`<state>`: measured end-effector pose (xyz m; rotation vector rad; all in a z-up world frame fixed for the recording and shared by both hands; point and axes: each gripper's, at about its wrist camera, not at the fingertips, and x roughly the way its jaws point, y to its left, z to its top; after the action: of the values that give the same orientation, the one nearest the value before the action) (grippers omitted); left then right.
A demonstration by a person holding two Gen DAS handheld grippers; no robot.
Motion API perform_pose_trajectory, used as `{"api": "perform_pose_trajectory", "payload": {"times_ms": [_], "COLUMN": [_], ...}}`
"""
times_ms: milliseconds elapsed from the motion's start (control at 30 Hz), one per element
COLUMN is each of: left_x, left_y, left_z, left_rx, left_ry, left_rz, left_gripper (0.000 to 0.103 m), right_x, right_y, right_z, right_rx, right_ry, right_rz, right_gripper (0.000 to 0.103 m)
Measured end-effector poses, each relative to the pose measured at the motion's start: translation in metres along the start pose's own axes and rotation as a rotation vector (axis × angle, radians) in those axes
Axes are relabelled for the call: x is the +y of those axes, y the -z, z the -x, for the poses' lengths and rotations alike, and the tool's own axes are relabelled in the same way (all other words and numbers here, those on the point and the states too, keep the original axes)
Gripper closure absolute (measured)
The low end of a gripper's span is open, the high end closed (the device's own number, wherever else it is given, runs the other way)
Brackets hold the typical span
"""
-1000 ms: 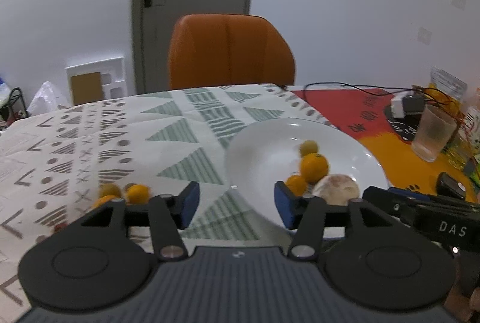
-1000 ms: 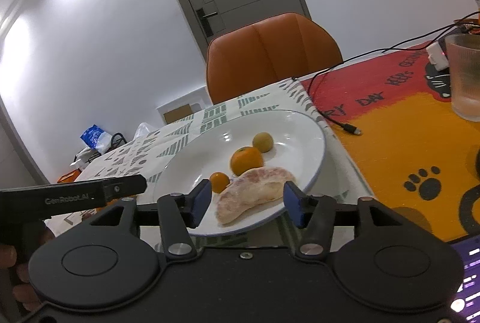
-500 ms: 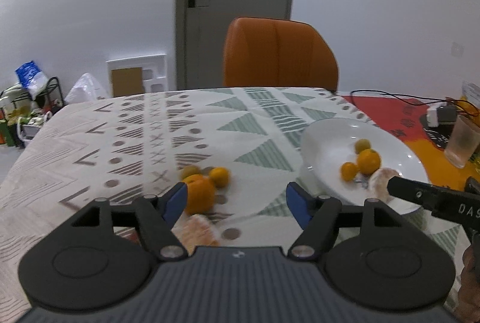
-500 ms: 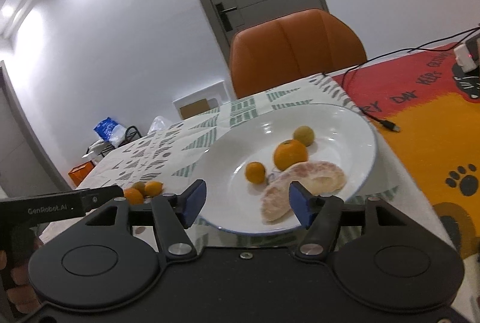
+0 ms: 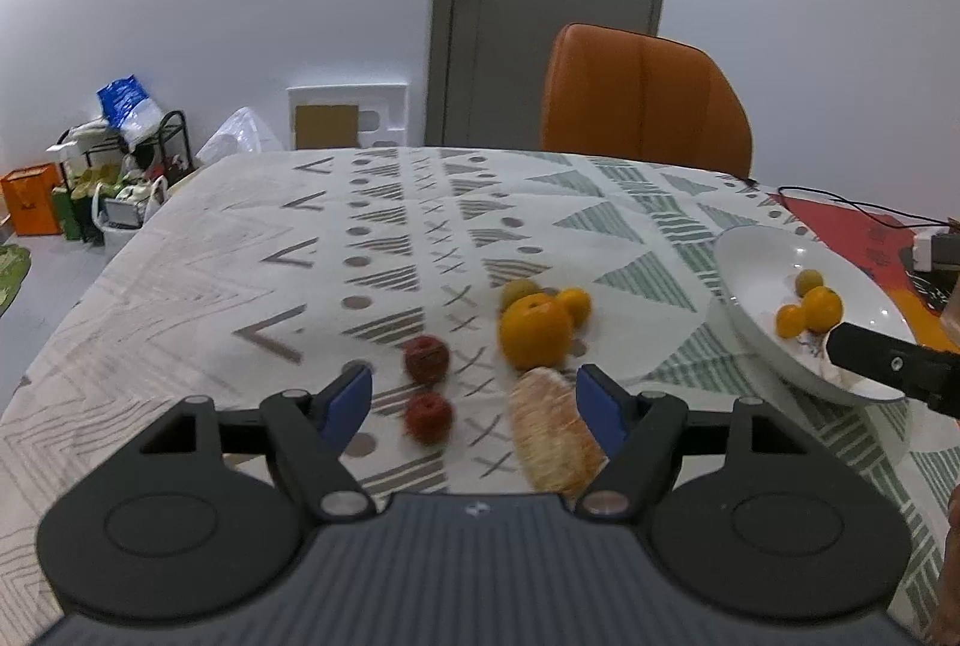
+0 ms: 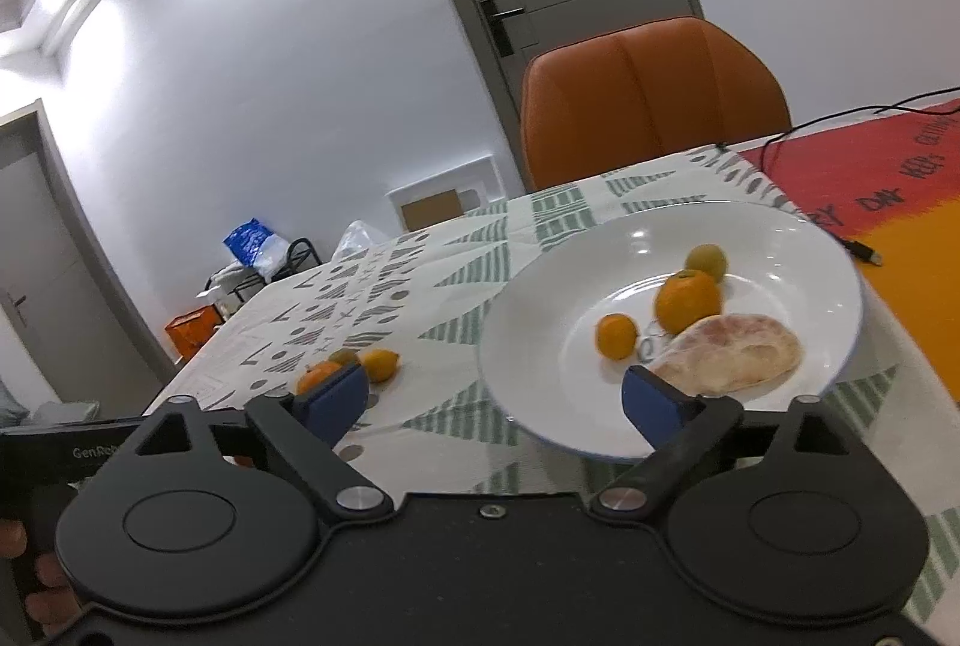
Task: Organize fruits
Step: 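Grasp a red apple with the left gripper while the right approaches the peeled mandarin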
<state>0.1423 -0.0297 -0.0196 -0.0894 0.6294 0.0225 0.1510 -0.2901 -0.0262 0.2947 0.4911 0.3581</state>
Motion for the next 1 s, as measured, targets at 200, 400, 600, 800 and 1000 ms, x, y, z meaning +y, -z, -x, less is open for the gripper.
{"api": "perform_pose_trajectory", "payload": {"times_ms": [200, 400, 600, 800, 1000], "left_x": [0.016, 0.027, 0.036, 0.037, 0.036], "left_y": [0.006, 0.009, 0.012, 0.014, 0.015], "left_z": [0.0, -0.004, -0.01, -0.019, -0.03], "left_rx": [0.007, 0.009, 0.013, 0.017, 0.023], "left_ry": [-0.012, -0.016, -0.003, 0.029, 0.062], "left_rz": [0.031, 0.059, 0.083, 0.079, 0.079], "left_gripper": [0.03, 0.03, 0.03, 0.031, 0.044], "right_x": [0.013, 0.026, 0.036, 0.045, 0.052], "right_y": [0.002, 0.005, 0.005, 0.008, 0.01], "right_z": [-0.005, -0.012, -0.019, -0.027, -0.034], "right_rx": [0.013, 0.036, 0.044, 0.071, 0.096], "right_ry": [-0.021, -0.03, -0.046, -0.05, -0.051], "right_rz": [0.02, 0.035, 0.044, 0.067, 0.086], "right_gripper": [0.007, 0.006, 0.006, 0.006, 0.006]}}
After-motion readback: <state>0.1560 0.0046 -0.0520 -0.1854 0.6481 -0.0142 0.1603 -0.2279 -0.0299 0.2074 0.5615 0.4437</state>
